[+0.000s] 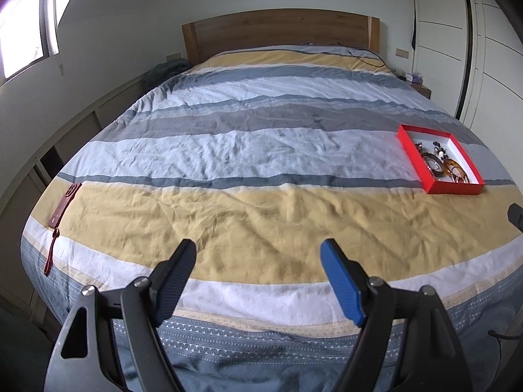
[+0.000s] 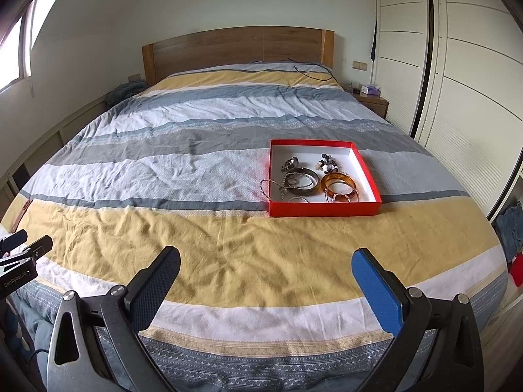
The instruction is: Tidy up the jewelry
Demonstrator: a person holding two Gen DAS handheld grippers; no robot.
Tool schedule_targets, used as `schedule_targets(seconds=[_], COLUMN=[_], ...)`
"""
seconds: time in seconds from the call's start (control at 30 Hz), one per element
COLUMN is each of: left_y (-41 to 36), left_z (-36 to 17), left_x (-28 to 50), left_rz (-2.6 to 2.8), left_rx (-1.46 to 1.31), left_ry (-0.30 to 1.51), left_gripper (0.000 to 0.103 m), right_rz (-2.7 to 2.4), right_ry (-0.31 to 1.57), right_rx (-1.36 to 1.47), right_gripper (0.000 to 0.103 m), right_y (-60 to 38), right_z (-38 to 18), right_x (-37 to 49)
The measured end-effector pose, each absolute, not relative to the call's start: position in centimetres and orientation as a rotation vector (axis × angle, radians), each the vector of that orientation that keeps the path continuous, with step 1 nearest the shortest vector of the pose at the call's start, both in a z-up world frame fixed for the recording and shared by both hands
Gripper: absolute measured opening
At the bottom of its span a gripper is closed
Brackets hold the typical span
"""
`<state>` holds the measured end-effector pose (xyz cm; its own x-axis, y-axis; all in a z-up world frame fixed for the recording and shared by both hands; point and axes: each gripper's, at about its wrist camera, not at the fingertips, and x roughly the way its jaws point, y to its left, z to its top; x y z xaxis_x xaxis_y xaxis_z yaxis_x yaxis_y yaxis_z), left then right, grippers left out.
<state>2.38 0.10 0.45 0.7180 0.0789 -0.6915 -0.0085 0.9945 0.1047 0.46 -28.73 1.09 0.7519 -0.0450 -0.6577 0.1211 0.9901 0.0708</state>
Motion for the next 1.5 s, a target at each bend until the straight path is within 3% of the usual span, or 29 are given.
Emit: schedule_targets(seconds=[1.5], left_y=[-2.2], left_z=[0.1], left_x=[2.2], left_rz=[0.016], left_rx=[0.142], left_ry=[0.776], left_gripper=[0.077], right_rz=[-0.147], right_ry=[0.705], right_rx=[0.17], right_gripper=[0.103], right_y=[-32.6], right_z=[0.7], right_x=[-0.7])
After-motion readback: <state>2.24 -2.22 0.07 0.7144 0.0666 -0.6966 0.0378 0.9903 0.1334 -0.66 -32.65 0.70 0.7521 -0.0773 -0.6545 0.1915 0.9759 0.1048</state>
